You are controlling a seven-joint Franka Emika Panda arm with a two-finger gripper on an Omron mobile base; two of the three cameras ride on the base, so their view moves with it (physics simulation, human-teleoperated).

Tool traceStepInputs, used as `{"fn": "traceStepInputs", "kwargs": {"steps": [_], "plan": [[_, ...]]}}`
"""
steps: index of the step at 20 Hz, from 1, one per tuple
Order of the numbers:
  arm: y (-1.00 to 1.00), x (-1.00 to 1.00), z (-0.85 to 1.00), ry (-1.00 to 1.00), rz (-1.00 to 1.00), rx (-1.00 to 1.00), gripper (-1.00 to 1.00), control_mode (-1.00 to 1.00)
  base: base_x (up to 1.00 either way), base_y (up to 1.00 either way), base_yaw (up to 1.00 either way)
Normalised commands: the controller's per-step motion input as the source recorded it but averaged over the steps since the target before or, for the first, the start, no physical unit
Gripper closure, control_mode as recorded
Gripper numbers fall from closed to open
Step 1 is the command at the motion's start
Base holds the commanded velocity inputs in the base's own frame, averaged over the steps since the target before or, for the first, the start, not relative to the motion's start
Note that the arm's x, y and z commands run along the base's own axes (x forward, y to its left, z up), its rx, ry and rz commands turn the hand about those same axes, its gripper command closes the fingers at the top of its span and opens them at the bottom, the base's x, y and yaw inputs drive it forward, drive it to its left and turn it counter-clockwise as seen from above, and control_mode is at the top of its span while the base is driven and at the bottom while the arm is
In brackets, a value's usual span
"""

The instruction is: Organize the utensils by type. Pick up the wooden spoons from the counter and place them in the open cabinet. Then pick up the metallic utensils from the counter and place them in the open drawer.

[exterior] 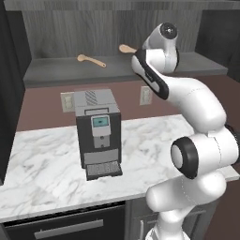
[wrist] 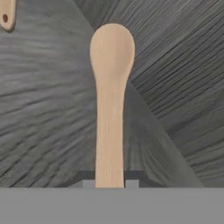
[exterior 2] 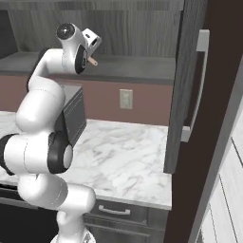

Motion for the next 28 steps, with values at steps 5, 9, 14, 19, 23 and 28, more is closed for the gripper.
{"fn": "traceStepInputs", "kwargs": {"steps": [5,9,14,19,23,28], "plan": [[0.01,0.38,0.00,0.00,0.00,0.00,1.00,-1.00,0.00,0.00,0.00],[0.04,0.31,-0.05,-0.03,0.00,0.00,1.00,-1.00,0.00,0.00,0.00],[0.06,0.21,-0.12,-0.08,0.00,0.00,1.00,-1.00,0.00,0.00,0.00],[0.10,0.01,-0.09,-0.09,0.00,0.00,-1.00,-1.00,0.00,0.00,0.00],[0.04,0.00,0.00,-0.01,0.00,0.00,-1.00,-1.00,0.00,0.00,0.00],[0.00,0.00,0.14,0.00,0.00,0.00,-1.00,-1.00,0.00,0.00,0.00]]}}
